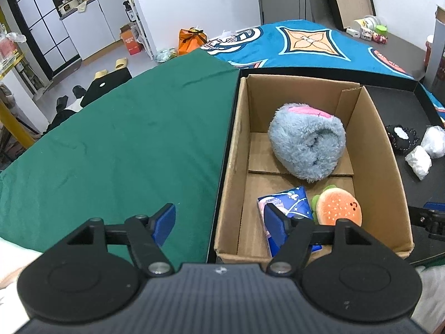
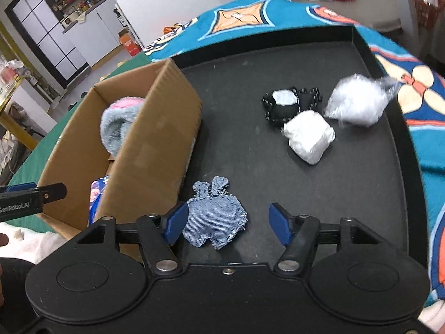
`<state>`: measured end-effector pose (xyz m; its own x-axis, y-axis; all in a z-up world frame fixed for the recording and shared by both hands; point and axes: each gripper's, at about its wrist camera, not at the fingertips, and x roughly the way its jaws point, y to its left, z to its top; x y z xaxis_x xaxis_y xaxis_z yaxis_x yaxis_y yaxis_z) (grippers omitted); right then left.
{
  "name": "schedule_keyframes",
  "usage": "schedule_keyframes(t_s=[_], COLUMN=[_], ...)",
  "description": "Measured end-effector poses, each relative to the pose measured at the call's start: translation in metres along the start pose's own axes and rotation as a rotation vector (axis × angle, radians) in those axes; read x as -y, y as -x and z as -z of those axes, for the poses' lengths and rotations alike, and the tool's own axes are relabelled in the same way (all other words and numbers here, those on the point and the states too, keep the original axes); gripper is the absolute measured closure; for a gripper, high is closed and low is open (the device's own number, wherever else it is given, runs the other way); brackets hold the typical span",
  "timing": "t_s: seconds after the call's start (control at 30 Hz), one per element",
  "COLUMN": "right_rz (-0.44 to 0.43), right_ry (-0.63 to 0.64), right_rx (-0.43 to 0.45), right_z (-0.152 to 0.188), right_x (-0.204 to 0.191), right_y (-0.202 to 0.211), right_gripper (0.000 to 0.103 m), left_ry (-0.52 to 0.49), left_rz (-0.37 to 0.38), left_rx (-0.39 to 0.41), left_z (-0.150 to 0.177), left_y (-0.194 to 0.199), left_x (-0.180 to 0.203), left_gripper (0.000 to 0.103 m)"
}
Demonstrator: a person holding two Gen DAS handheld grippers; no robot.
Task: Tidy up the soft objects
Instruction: 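Move the right tool to the blue denim cloth and close on it, then lift the denim cloth with the right tool into the box and release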
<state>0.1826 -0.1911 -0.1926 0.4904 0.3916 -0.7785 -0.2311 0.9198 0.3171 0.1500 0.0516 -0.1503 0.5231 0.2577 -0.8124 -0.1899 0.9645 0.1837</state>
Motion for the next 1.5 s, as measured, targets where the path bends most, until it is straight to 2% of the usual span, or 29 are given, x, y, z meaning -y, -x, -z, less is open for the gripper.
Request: schedule_keyframes(t_s=[0.13,0.43,0.5,0.57,0.77,1.23,1.5], right_rz=[-0.007,-0.021,-0.014,-0.007,-0.019,0.036,0.085], right_ry=[-0.016,0.036,0.053,0.079,0.117,0.063,0.086], right_rx=[-0.017,-0.031,-0.025,-0.021,-0.027,0.013,0.051], right_z=[0.001,0.005,0.007,0.007,0.010,0.006,0.000], right_x=[0.005,-0.002,-0.002,-0.006,-0.010,0.009,0.009], right_y=[-0.010,-0.025,-0.025,-0.025,-0.021,-0.005,0.006], right_gripper=[0.040,0.041,0.044,0.058,0.073,0.082,0.088], left_ry=[-0.017,-0.068,-0.076,-0.082,-0.099,-0.093,-0.062], left_rz=[-0.019,-0.058,-0.069,-0.077,-0.097,-0.095,-0.070], left_rx=[-0.010,-0.045,-0.048,-0.050,-0.050,-0.021,0.004], left_z=[-0.001,-0.004,-0.005,-0.004,-0.004,-0.003,-0.002], left_y=[-0.003,-0.011,-0.012,-0.011,-0.009,0.000,0.005], left_x=[0.005,0.018,0.021,0.022,0.025,0.023,0.015], left_gripper=[0.034,0.034,0.034,0.034,0.034,0.034,0.034])
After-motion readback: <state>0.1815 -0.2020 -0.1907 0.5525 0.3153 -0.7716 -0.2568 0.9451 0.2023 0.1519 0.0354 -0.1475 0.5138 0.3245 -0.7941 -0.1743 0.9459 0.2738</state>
